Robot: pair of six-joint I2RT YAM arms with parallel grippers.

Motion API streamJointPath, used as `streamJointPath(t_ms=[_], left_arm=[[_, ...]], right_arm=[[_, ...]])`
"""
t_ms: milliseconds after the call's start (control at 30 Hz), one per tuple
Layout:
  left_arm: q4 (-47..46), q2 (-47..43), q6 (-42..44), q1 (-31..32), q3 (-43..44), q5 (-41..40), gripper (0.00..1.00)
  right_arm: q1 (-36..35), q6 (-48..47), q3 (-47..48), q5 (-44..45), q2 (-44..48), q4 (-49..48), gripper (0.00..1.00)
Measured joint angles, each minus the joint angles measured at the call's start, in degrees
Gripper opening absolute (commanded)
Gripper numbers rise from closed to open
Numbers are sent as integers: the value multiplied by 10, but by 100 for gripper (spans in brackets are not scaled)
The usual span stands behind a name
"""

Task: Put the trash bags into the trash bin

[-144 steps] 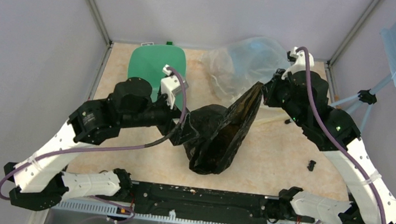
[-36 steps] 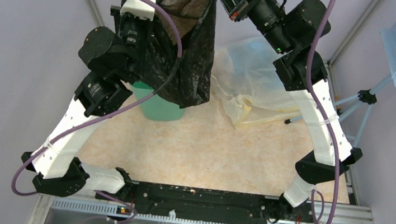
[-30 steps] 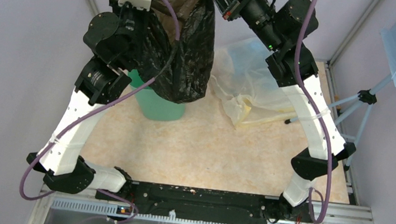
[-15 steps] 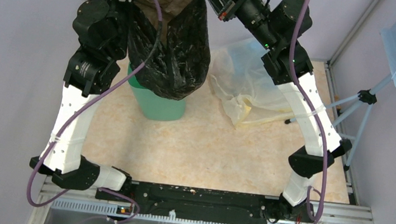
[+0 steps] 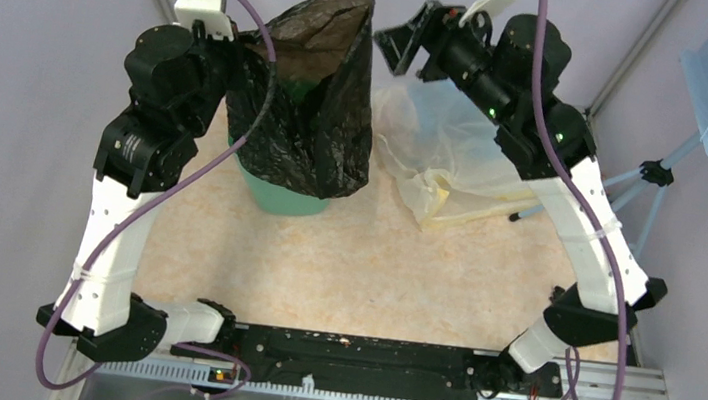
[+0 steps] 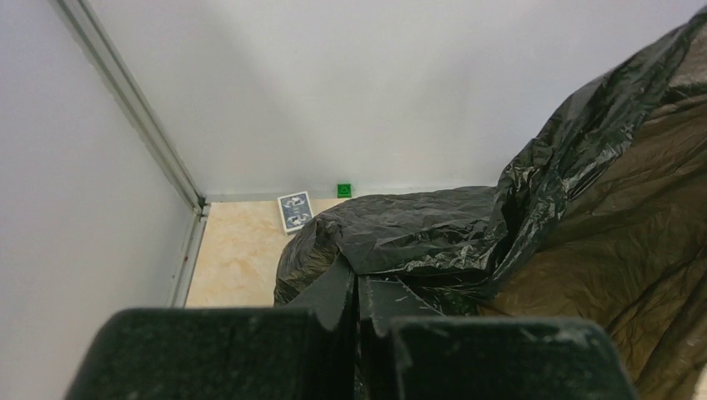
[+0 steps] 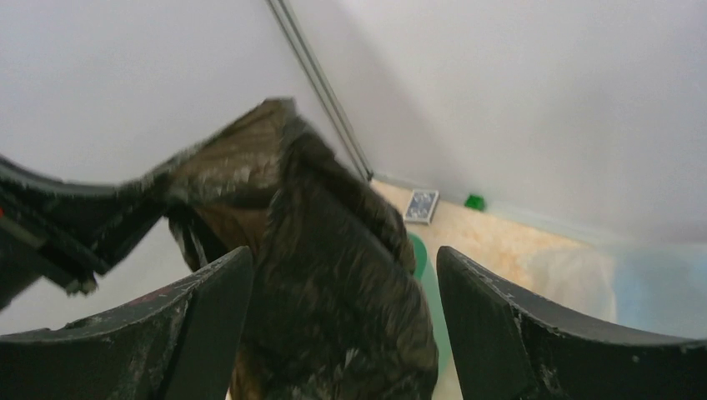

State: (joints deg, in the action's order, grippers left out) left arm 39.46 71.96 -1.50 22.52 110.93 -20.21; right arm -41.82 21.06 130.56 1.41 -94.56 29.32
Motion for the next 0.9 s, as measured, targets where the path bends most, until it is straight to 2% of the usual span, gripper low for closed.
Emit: streamJointPath(t_ms=[100, 300, 400, 467, 733, 900], left_arm=[[10, 2, -8, 0, 0, 14, 0], [23, 19, -17, -1, 11, 30, 0], [29, 31, -17, -2, 24, 33, 0], [36, 36, -18, -2, 33, 33, 0], [56, 38, -19, -3, 59, 39, 0], [68, 37, -18, -3, 66, 44, 0]], right_arm=[[-47, -22, -62, 52, 52, 35, 80], [-206, -74, -131, 175, 86, 87, 56], [-263, -96, -136, 213, 82, 94, 51], [-290, -111, -129, 223, 72, 93, 44], [-298, -150, 19, 294, -70, 82, 1], [-274, -155, 68, 313, -142, 66, 0]])
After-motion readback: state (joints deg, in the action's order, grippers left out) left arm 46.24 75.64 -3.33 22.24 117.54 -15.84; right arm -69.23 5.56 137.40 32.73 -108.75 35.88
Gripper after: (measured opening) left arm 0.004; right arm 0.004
